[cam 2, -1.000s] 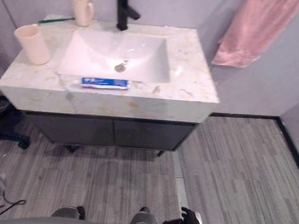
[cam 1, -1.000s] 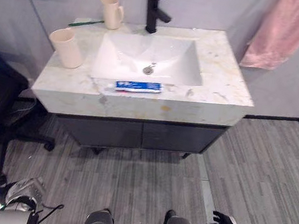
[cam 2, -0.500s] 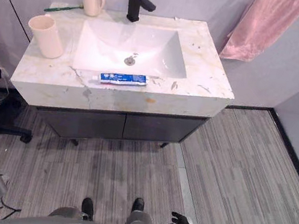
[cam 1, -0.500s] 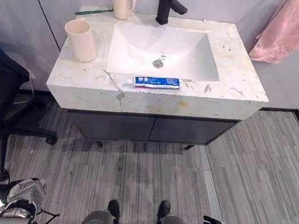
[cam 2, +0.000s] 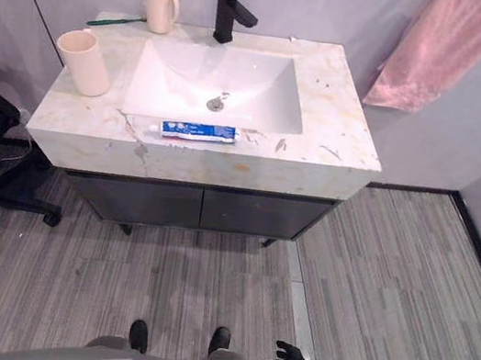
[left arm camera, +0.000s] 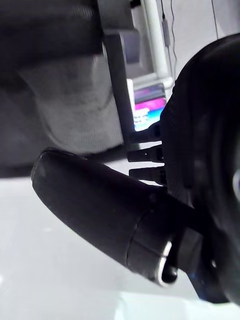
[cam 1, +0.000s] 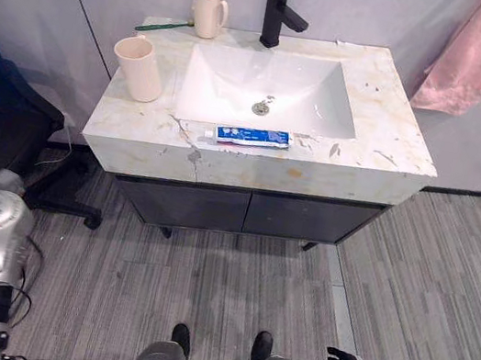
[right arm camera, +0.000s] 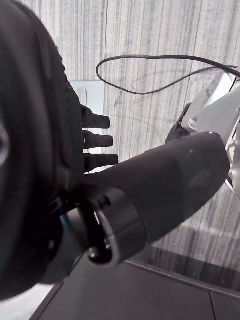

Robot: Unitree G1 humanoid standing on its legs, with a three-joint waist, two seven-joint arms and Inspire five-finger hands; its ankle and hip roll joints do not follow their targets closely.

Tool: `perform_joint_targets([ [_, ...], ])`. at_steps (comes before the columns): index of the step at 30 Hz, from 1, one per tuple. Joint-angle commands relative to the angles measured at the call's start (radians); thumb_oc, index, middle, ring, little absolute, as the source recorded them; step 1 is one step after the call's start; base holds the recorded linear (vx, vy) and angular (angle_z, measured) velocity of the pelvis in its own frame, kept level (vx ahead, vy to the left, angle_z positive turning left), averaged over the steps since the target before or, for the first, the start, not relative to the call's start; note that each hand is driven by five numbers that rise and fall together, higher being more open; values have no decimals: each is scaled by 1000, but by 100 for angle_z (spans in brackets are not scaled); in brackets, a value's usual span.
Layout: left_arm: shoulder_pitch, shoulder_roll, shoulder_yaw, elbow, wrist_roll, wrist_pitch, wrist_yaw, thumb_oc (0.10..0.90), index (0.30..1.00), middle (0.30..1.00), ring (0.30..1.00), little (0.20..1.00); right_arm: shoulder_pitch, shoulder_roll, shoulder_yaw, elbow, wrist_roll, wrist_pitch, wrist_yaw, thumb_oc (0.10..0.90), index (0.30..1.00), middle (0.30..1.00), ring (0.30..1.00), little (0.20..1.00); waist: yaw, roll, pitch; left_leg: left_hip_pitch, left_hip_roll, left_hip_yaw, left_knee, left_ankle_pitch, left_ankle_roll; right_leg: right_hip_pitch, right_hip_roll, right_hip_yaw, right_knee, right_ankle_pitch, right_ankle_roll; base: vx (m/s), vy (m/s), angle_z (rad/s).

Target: Organize the bathroom.

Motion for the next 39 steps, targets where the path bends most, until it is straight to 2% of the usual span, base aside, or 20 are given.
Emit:
perform_joint_targets([
  [1, -50, 174, 29, -64, 186, -96, -68, 800, 900, 900, 900, 900, -54, -7, 11, 29, -2, -26, -16, 800, 900, 900, 900, 900, 14, -3, -18, -12, 73, 23, 137, -112, -13, -63, -57, 29, 90, -118, 66, -13, -44, 8],
  [4, -60, 225, 33, -136, 218, -77, -186, 800, 900, 900, 900, 900, -61, -16, 11, 24, -4, -14, -11, 800, 900, 900, 900, 900, 12, 0, -17, -11, 81, 29, 149, -118, -15, -65, -53, 34, 99, -122, 65, -19, -46, 3],
  [5, -77, 310, 9, -208, 182, -99, -356, 800, 900, 900, 900, 900, -72, -33, 7, 28, -13, -2, 2, 800, 900, 900, 900, 900, 8, 12, -16, -8, 89, 38, 163, -125, -16, -68, -48, 44, 106, -125, 63, -29, -49, 1],
  [8, -98, 352, -5, -248, 177, -83, -434, 800, 900, 900, 900, 900, -85, -38, 1, 38, -18, -1, 8, 800, 900, 900, 900, 900, 8, 20, -10, -13, 93, 41, 179, -131, -17, -70, -46, 51, 112, -127, 61, -40, -30, -5],
  [9, -124, 424, -26, -289, 95, -70, -552, 800, 900, 900, 900, 900, -102, -50, 2, 49, -14, 1, 16, 800, 900, 900, 900, 900, 5, 36, -2, -15, 97, 46, 192, -134, -17, -74, -44, 58, 121, -130, 61, -87, -21, -10],
  [13, -202, 552, -83, -307, -1, -50, -719, 800, 900, 900, 900, 900, -139, -69, 7, 74, -6, 10, 38, 800, 900, 900, 900, 900, 2, 67, 12, -26, 101, 52, 217, -132, -22, -84, -44, 72, 133, -130, 60, -71, -11, -11],
  [16, -254, 604, -127, -292, -41, -9, -816, 800, 900, 900, 900, 900, -151, -75, 19, 80, -8, 18, 44, 800, 900, 900, 900, 900, -9, 87, 16, -28, 102, 58, 223, -123, -26, -90, -45, 83, 134, -128, 63, -49, 15, -8],
  [18, -331, 635, -196, -254, -127, 52, -929, 800, 900, 900, 900, 900, -160, -89, 32, 73, -10, 28, 46, 800, 900, 900, 900, 900, -22, 109, 23, -31, 100, 61, 227, -106, -30, -94, -44, 95, 134, -128, 63, -52, 53, -15],
  [21, -364, 648, -229, -229, -159, 85, -965, 800, 900, 900, 900, 900, -162, -99, 38, 69, -13, 31, 48, 800, 900, 900, 900, 900, -31, 120, 25, -34, 99, 64, 228, -99, -32, -98, -45, 101, 134, -127, 63, -37, 40, -4],
  [22, -423, 658, -298, -176, -190, 117, -1026, 800, 900, 900, 900, 900, -165, -113, 49, 61, -19, 32, 48, 800, 900, 900, 900, 900, -47, 134, 34, -35, 98, 71, 230, -90, -33, -104, -46, 109, 138, -128, 64, -44, 42, -7],
  [24, -423, 658, -298, -176, -190, 117, -1026, 800, 900, 900, 900, 900, -165, -113, 49, 61, -19, 32, 48, 800, 900, 900, 900, 900, -47, 134, 34, -35, 98, 71, 230, -90, -33, -104, -46, 109, 138, -128, 64, -45, 42, -9],
  [25, -492, 673, -382, -106, -219, 150, -1069, 800, 900, 900, 900, 900, -169, -122, 52, 52, -27, 38, 48, 800, 900, 900, 900, 900, -59, 145, 43, -35, 94, 78, 228, -84, -32, -111, -48, 117, 143, -128, 65, -46, 43, -11],
  [26, -492, 673, -382, -106, -219, 150, -1069, 800, 900, 900, 900, 900, -169, -122, 52, 52, -27, 38, 48, 800, 900, 900, 900, 900, -59, 145, 43, -35, 94, 78, 228, -84, -32, -111, -48, 117, 143, -128, 65, -141, 81, -26],
  [27, -603, 678, -501, -2, -247, 191, -1161, 800, 900, 900, 900, 900, -183, -135, 63, 43, -18, 46, 46, 800, 900, 900, 900, 900, -75, 154, 60, -42, 91, 85, 228, -75, -31, -128, -48, 127, 150, -128, 66, -95, 39, -15],
  [28, -603, 678, -501, -2, -247, 191, -1161, 800, 900, 900, 900, 900, -183, -135, 63, 43, -18, 46, 46, 800, 900, 900, 900, 900, -75, 154, 60, -42, 91, 85, 228, -75, -31, -128, -48, 127, 150, -128, 66, -142, 47, -29],
  [29, -654, 668, -558, 54, -252, 203, -1191, 800, 900, 900, 900, 900, -193, -142, 65, 44, -8, 48, 47, 800, 900, 900, 900, 900, -80, 158, 71, -47, 89, 85, 232, -69, -32, -135, -48, 132, 154, -128, 63, -93, 27, -20],
  [30, -710, 639, -627, 134, -256, 261, -1255, 800, 900, 900, 900, 900, -208, -149, 69, 50, -2, 53, 52, 800, 900, 900, 900, 900, -91, 164, 83, -49, 88, 89, 231, -58, -33, -143, -44, 140, 156, -128, 60, -108, 33, -20],
  [32, -723, 631, -648, 156, -256, 268, -1254, 800, 900, 900, 900, 900, -210, -151, 71, 46, 0, 55, 52, 800, 900, 900, 900, 900, -94, 165, 86, -51, 87, 89, 231, -57, -33, -146, -44, 142, 156, -128, 60, -56, 21, -3],
  [33, -741, 611, -682, 195, -257, 295, -1270, 800, 900, 900, 900, 900, -219, -157, 77, 41, 9, 61, 53, 800, 900, 900, 900, 900, -102, 169, 96, -56, 85, 90, 228, -52, -34, -156, -44, 149, 158, -129, 59, -49, 14, -1],
  [39, -788, 560, -755, 295, -263, 303, -1256, 800, 900, 900, 900, 900, -235, -161, 87, 38, 34, 70, 42, 800, 900, 900, 900, 900, -123, 177, 120, -71, 84, 101, 223, -43, -34, -194, -45, 162, 169, -126, 56, -65, 15, 3],
])
